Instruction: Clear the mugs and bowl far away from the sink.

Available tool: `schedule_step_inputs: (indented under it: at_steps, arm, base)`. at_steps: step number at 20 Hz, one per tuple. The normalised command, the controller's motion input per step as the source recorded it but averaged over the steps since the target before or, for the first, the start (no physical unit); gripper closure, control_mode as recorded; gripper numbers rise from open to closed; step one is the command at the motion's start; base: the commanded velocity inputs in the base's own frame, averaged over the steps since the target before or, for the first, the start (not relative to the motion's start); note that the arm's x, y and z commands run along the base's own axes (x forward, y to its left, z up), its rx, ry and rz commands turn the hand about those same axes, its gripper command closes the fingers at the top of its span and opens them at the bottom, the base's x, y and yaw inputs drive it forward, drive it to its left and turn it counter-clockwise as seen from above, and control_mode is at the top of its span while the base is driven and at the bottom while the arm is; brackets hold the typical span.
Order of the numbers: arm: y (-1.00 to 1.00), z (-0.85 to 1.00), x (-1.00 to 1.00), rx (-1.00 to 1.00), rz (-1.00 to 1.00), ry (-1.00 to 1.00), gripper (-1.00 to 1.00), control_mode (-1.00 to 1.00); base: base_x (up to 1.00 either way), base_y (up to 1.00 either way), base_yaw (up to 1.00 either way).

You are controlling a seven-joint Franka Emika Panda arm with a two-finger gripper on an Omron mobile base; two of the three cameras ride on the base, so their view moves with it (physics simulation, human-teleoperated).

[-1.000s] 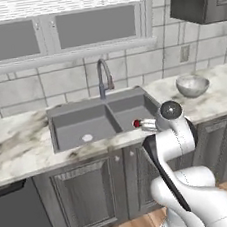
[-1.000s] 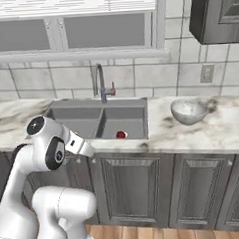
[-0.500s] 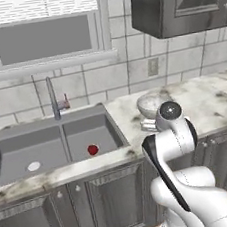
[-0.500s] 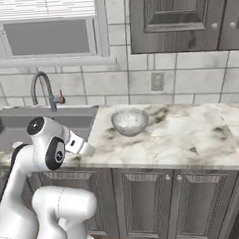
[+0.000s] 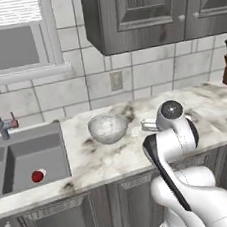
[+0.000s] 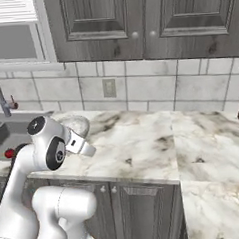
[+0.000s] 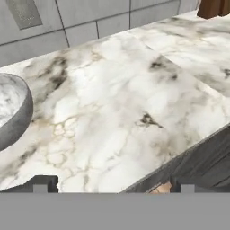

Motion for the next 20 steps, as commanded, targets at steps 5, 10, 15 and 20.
schedule_step_inputs:
  at_steps: [5, 10, 15, 20]
  arm:
    - [0.0, 0.0, 0.0, 0.0, 0.0, 0.0, -1.0, 1.0]
    - [0.33, 0.0, 0.5, 0.05, 0.2, 0.11, -1.0, -1.0]
    - [0.68, 0.0, 0.72, 0.12, 0.4, 0.3, -1.0, -1.0]
    - [0.2, 0.0, 0.43, 0.04, 0.04, 0.14, -1.0, -1.0]
  base:
    - [1.0, -0.09, 0.01]
    - [0.39, 0.05, 0.04]
    - [0.0, 0.0, 0.0]
    - [0.0, 0.0, 0.0]
